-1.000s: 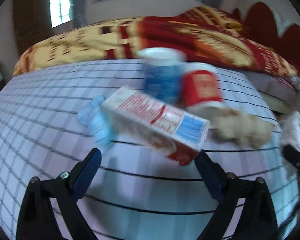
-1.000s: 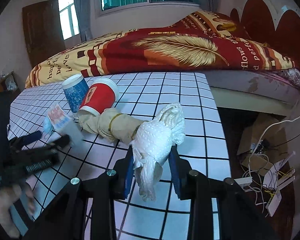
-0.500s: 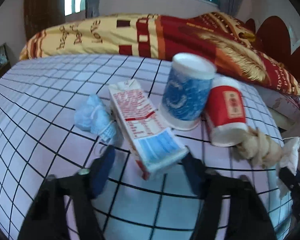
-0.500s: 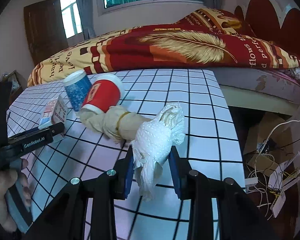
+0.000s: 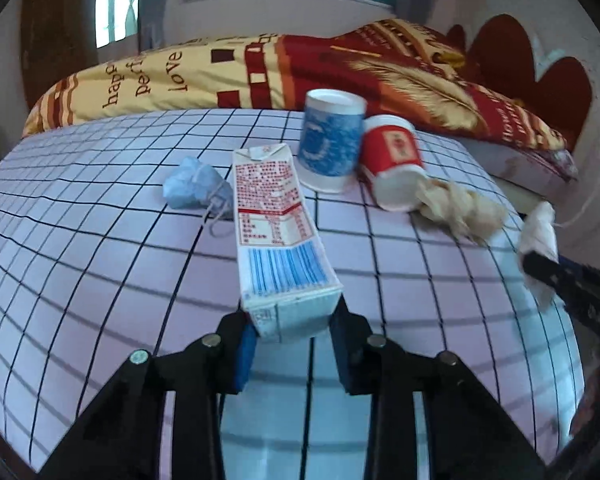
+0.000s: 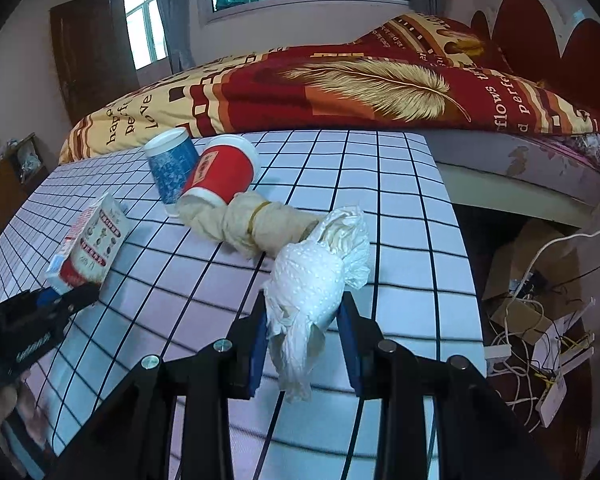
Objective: Collect trash
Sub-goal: 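Carry milk carton with left tool while right tool carries tissue over bin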
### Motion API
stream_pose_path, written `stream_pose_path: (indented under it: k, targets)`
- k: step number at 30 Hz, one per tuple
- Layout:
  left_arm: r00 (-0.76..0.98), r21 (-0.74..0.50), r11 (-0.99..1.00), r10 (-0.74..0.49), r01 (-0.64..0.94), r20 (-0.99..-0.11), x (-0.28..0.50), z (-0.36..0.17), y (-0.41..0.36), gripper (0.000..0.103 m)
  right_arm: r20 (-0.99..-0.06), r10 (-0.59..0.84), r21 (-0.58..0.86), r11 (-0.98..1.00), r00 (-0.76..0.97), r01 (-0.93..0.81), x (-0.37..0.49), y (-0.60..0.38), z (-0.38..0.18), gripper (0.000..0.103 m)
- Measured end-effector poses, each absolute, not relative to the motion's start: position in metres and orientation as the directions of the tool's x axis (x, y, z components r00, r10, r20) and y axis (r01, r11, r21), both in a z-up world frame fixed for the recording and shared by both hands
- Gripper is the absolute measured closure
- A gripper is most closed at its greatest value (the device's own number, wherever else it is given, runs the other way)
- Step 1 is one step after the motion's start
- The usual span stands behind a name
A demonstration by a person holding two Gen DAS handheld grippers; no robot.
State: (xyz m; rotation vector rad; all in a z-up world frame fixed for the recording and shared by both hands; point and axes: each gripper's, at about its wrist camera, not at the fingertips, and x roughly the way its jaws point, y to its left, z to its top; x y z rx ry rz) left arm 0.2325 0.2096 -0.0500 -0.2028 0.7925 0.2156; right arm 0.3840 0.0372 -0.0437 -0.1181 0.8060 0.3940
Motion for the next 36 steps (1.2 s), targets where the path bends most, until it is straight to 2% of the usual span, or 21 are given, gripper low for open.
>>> stream_pose_path:
  k: [20, 36]
  targets:
    - [0.738, -0.072, 0.990, 0.039, -0.118, -0.673, 0.132, -0.022, 0.146, 0.069, -0.699, 0.259, -0.014, 0.927, 0.667, -0.375, 0.251, -0.008, -0.017, 0.068]
    - [0.748, -0.047, 0.999, -0.046, 0.020, -0.663, 0.102, -0.019, 0.081, 0.069, -0.680, 0.202, -0.038, 0.950, 0.705, -0.309, 0.186, -0.064, -0.007, 0.068]
